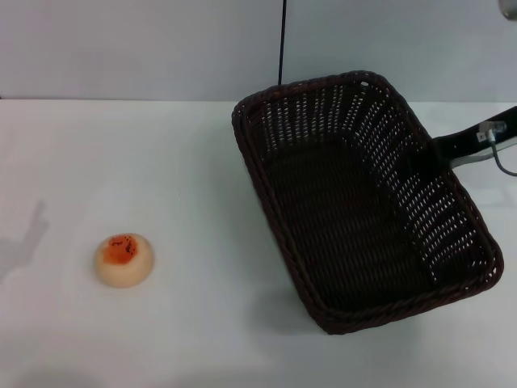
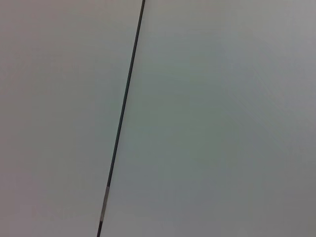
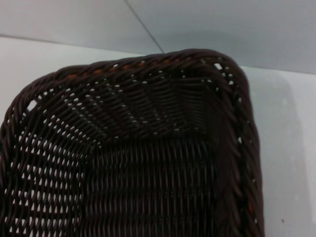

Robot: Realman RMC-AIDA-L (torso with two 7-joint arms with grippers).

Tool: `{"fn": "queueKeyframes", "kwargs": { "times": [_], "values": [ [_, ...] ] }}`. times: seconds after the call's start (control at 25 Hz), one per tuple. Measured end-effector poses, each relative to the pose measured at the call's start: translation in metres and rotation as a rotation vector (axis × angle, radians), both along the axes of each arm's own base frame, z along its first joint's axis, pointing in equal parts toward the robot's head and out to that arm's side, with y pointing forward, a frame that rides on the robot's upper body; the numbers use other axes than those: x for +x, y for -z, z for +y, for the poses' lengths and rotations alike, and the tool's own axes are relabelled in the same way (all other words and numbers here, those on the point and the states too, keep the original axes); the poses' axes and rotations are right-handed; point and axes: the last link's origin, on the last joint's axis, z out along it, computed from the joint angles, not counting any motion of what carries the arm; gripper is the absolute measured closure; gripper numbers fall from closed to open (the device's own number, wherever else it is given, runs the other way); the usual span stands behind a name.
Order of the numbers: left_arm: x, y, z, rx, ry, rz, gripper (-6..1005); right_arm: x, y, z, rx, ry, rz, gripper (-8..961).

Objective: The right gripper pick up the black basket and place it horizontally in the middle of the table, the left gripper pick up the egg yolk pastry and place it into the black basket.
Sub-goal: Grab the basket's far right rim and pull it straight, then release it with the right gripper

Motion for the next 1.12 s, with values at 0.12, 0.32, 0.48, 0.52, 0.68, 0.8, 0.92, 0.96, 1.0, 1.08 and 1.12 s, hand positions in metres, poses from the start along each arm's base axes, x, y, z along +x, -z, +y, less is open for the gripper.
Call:
{"fn": "queueKeyframes", "kwargs": {
  "times": [0.12,0.32,0.48,0.52,0.68,0.8,0.92,0.96,1.0,1.08,1.12],
  "values": [
    [-0.001,0.0,-0.002,0.002,-0.006,0.0,167,-0.003,0.002,-0.001,-0.022,-0.021,-0.018,485],
    [-0.002,0.0,-0.004,0.002,-0.013,0.001,167,-0.008,-0.005,-0.003,-0.03,-0.068,-0.059,729],
    [-0.003,-0.001,-0.006,0.004,-0.014,0.005,167,-0.015,-0.015,-0.007,-0.031,-0.154,-0.087,799],
    [-0.004,-0.002,-0.008,0.002,-0.015,0.011,167,-0.02,-0.021,-0.011,-0.046,-0.228,-0.095,816],
    [-0.005,-0.003,-0.009,0.0,-0.017,0.014,167,-0.031,-0.029,-0.017,-0.078,-0.351,-0.074,817],
    [-0.004,-0.003,-0.009,0.001,-0.014,0.012,167,-0.045,-0.04,-0.02,-0.102,-0.536,-0.038,818],
    [0.0,-0.001,-0.009,0.005,0.003,0.005,167,-0.054,-0.04,-0.019,-0.118,-0.665,-0.056,819],
    [0.001,0.0,-0.008,0.005,0.013,0.005,167,-0.059,-0.04,-0.016,-0.131,-0.723,-0.071,819],
    [0.003,0.0,-0.008,0.005,0.021,0.003,167,-0.059,-0.04,-0.016,-0.131,-0.723,-0.071,820],
    [0.004,0.0,-0.008,0.005,0.031,0.0,167,-0.062,-0.041,-0.015,-0.135,-0.758,-0.081,820],
    [0.007,0.0,-0.009,0.009,0.048,-0.007,166,-0.067,-0.042,-0.014,-0.149,-0.842,-0.1,820]
  ]
}}
